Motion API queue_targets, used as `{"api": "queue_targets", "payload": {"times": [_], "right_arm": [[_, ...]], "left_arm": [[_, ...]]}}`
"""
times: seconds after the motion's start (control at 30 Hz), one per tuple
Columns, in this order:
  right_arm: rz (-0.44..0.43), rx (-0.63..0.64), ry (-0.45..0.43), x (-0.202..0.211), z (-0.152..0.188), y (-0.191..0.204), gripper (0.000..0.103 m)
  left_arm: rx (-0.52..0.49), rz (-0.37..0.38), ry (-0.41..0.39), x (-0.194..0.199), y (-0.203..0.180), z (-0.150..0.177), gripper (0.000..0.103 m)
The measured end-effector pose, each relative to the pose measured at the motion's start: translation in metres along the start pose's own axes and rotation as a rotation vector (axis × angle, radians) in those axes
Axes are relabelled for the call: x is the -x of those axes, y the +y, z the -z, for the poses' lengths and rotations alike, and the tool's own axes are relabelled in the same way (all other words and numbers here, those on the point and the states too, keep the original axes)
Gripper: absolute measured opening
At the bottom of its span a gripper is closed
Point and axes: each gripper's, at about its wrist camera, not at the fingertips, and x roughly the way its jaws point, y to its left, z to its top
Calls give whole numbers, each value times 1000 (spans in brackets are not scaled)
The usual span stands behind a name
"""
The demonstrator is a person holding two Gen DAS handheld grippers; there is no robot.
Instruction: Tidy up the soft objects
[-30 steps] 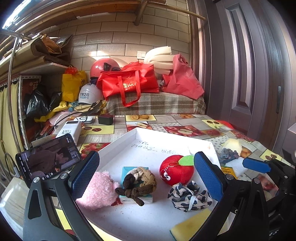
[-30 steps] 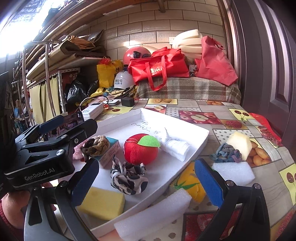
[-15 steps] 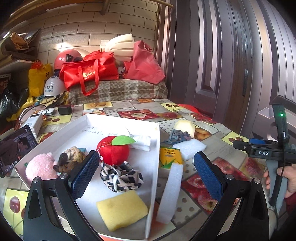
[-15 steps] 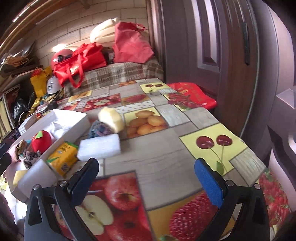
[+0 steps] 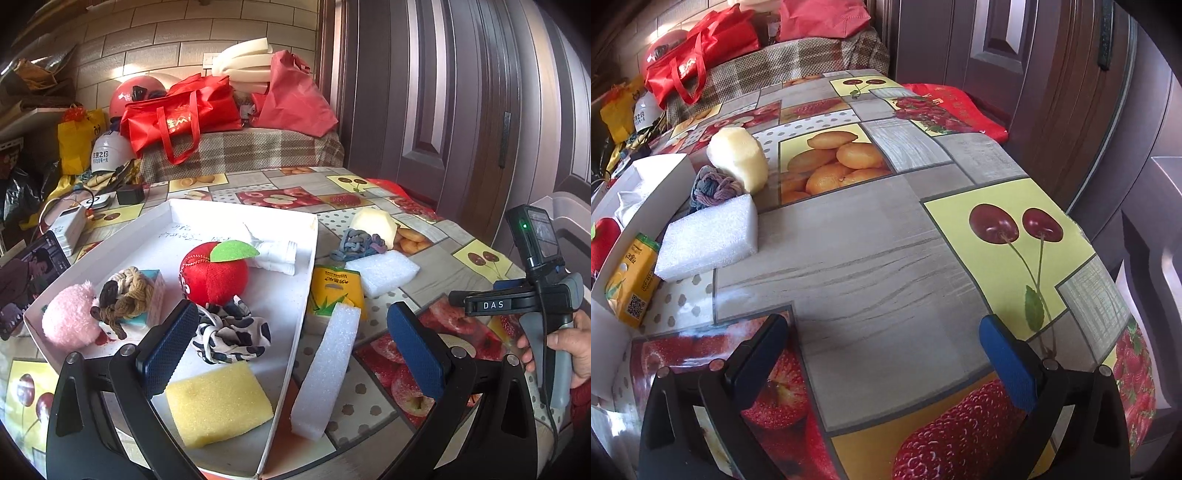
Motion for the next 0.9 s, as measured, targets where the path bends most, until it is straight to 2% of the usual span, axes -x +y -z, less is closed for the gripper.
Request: {"api": "queue_targets", "payload": {"times": [0.9], "right_arm": [[7,4,4,0,-3,2,103]], "left_arm": [[44,37,-5,2,9,2,103]]}}
